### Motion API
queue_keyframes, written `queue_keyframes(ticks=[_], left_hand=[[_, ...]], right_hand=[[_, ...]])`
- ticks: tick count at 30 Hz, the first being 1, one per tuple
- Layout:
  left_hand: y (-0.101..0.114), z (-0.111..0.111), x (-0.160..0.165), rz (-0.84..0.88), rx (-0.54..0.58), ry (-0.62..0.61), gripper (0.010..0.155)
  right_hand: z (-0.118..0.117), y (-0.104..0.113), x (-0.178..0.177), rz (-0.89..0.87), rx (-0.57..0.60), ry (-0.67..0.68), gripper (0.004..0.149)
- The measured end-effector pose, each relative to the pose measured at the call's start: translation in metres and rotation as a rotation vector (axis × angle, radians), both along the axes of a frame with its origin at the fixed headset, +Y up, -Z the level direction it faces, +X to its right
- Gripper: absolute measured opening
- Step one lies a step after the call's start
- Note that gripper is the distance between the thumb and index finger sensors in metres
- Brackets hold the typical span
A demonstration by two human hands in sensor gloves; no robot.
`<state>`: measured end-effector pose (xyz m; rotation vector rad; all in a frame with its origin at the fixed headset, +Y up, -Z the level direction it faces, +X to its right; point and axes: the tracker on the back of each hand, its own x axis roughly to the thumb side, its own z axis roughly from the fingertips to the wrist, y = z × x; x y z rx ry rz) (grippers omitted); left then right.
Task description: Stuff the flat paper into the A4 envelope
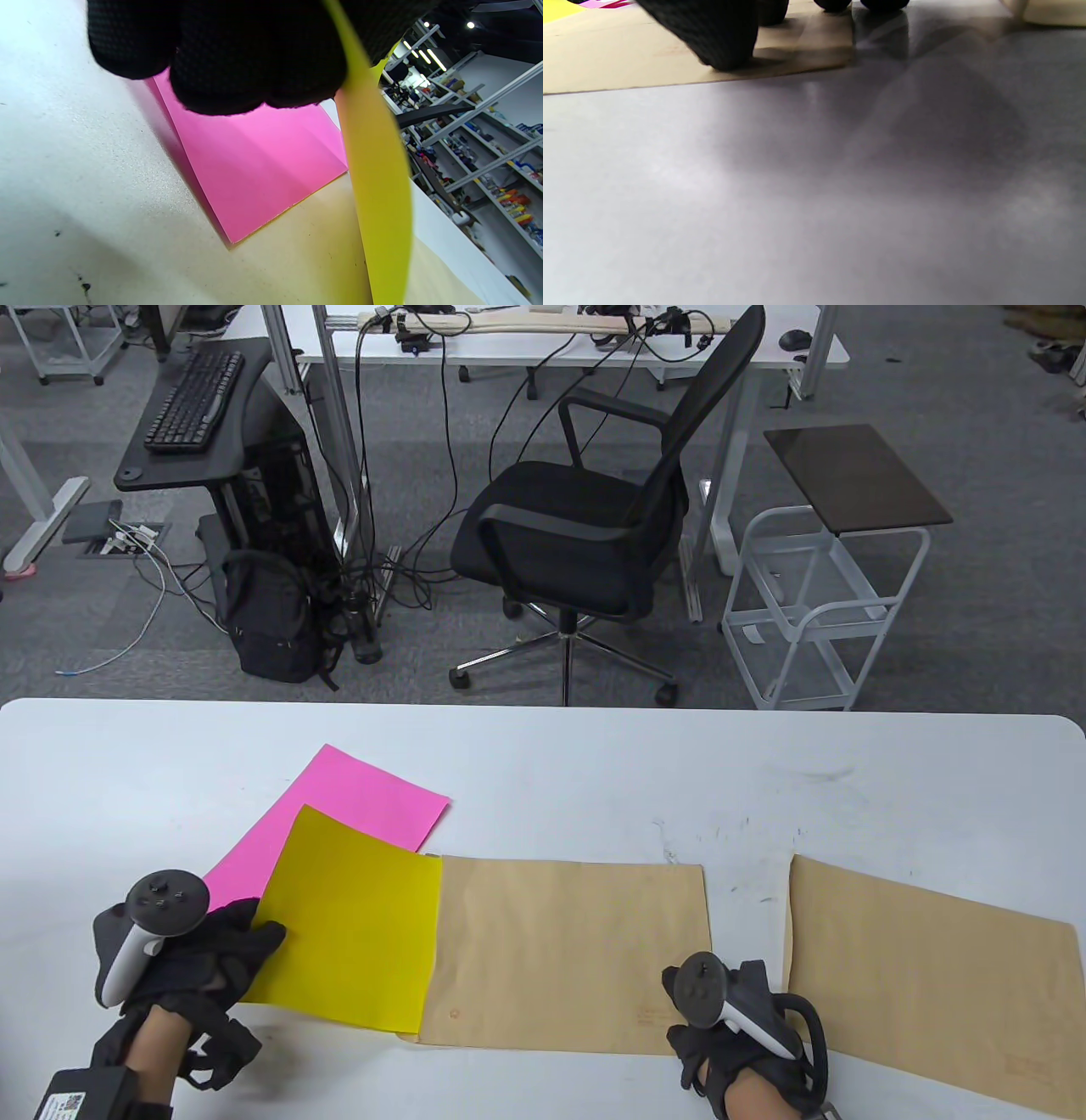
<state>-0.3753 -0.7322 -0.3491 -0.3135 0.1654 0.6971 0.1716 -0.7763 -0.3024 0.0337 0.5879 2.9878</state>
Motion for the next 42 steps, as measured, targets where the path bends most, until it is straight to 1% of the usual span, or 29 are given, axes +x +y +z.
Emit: queue_keyframes(ticks=[27,42], left_hand=[[-0.009,-0.002,0.022,-0.046,-0.003,-0.033,0.045],[-0.012,-0.002,0.028,-0.062,0.0,-0.039,0.045]], right_hand=[[0.0,0.0,0.0,-0.003,-0.004,-0.001,0.066],[0.0,0.0,0.0,-0.005,-0.008,-0.001,0.066]])
